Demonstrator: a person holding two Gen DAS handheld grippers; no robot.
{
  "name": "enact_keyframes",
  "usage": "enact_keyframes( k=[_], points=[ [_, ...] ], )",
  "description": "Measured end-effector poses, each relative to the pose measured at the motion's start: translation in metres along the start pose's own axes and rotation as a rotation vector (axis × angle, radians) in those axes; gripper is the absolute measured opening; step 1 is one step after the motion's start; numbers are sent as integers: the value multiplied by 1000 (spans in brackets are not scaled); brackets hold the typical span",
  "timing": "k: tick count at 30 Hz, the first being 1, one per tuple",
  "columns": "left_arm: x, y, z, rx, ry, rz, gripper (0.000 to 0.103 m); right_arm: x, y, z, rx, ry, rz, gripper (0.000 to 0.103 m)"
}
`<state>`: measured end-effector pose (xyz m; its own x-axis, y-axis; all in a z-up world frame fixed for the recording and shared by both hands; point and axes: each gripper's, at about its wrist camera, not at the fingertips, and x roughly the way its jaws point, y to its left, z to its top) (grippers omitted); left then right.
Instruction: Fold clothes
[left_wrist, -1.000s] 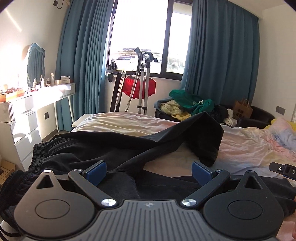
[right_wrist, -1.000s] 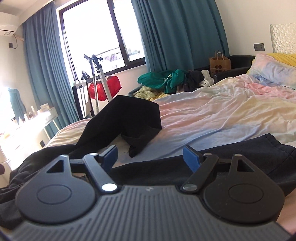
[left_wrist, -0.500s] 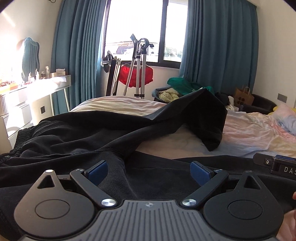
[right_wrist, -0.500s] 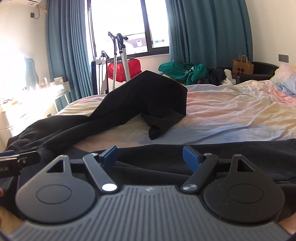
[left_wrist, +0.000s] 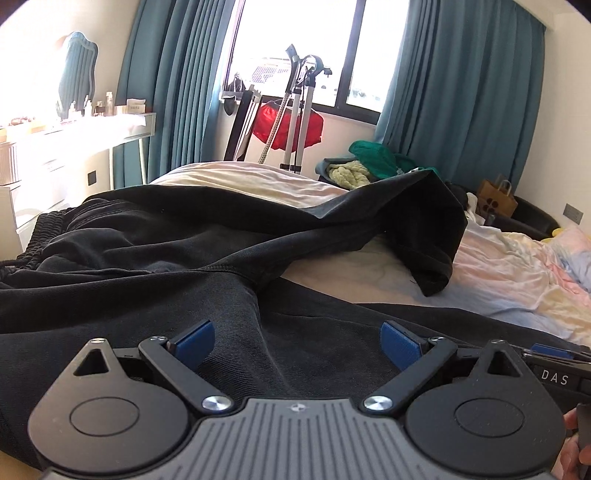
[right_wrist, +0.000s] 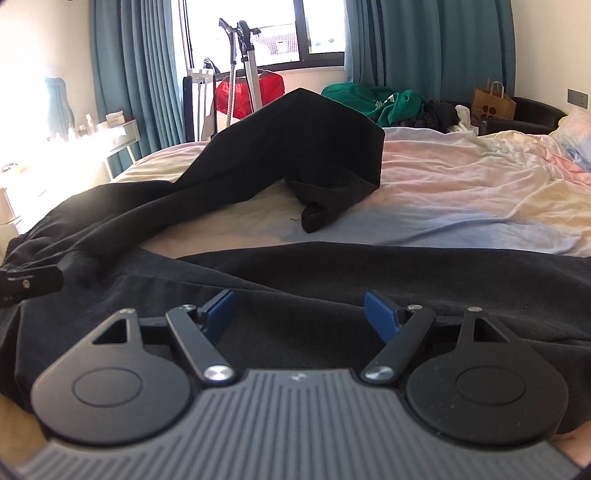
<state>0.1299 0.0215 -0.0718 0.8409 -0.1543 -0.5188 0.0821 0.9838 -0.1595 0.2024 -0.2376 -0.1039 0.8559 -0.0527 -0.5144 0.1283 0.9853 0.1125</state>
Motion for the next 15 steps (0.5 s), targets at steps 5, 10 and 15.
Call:
enact_keyframes(
  k=[5,10,15],
  points=[
    [4,10,3,-74,25,-1,98,40,-9,42,7,7,-26,79],
    [16,19,4,-122,34,-37,98,134,-19,88,-77,86,-145,78],
    [41,21,-3,-89,16,-72,98,219,-12,103,-169,188,-234,73]
  ],
)
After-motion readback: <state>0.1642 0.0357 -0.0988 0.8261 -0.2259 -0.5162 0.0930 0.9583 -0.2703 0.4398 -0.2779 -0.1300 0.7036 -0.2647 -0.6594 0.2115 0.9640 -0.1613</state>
